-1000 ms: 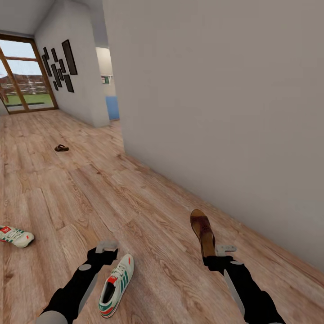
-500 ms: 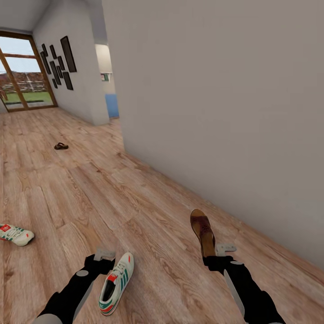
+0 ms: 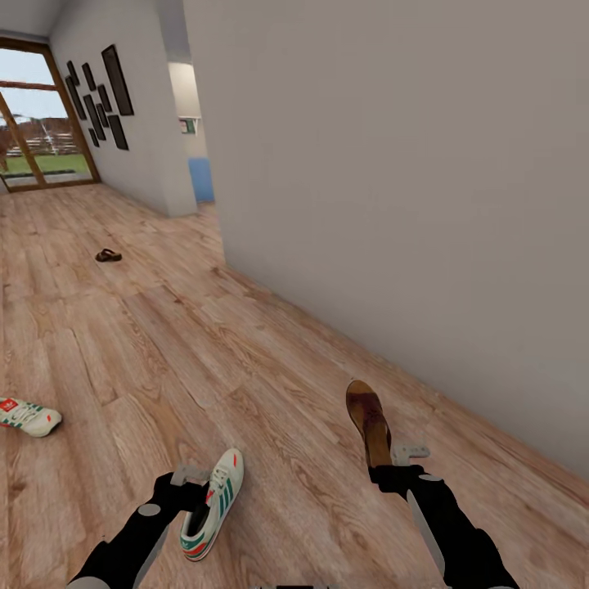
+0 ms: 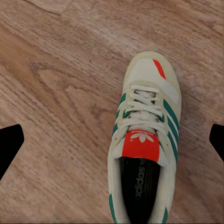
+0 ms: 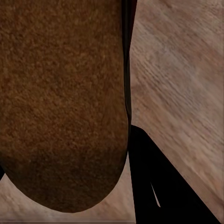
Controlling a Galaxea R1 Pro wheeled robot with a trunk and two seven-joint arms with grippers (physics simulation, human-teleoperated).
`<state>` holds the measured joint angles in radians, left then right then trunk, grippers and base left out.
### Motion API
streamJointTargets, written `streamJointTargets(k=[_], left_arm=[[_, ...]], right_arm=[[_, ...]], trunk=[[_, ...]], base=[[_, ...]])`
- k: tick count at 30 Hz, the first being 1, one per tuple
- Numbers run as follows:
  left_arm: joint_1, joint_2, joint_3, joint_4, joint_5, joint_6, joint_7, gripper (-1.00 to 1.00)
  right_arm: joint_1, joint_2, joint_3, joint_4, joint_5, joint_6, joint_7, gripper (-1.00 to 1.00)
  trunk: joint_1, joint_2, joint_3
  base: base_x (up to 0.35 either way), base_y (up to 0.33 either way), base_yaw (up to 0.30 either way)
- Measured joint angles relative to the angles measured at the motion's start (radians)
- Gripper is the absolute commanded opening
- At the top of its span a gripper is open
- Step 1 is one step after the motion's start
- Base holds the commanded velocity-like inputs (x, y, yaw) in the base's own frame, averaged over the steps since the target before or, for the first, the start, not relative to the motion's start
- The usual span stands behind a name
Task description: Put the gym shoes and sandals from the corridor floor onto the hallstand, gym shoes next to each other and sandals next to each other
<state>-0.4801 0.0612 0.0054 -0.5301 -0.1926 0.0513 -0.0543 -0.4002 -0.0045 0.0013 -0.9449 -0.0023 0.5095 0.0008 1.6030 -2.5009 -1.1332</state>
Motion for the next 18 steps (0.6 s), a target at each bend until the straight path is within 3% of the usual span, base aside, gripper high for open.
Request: streamJointTargets(k=[8, 12, 18], left_arm=[[0.000, 0.000, 0.000, 0.004, 0.000, 0.000, 0.000, 1.00], [0.000, 0.000, 0.000, 0.005, 0.000, -0.001, 0.000, 1.00], [0.000, 0.000, -0.001, 0.005, 0.000, 0.000, 0.000, 1.00]], right_arm=[[0.000, 0.000, -0.001, 0.000, 0.000, 0.000, 0.000, -1.00], [0.000, 0.000, -0.003, -0.005, 0.000, 0.000, 0.000, -1.00], [0.000, -0.001, -0.006, -0.226, -0.002, -0.001, 0.002, -1.00]], trunk=[[0.004, -0.002, -0.043], [0.004, -0.002, -0.046], [0.003, -0.002, -0.046]], base=[[0.000, 0.000, 0.000], [0.000, 0.000, 0.000], [0.000, 0.000, 0.000]])
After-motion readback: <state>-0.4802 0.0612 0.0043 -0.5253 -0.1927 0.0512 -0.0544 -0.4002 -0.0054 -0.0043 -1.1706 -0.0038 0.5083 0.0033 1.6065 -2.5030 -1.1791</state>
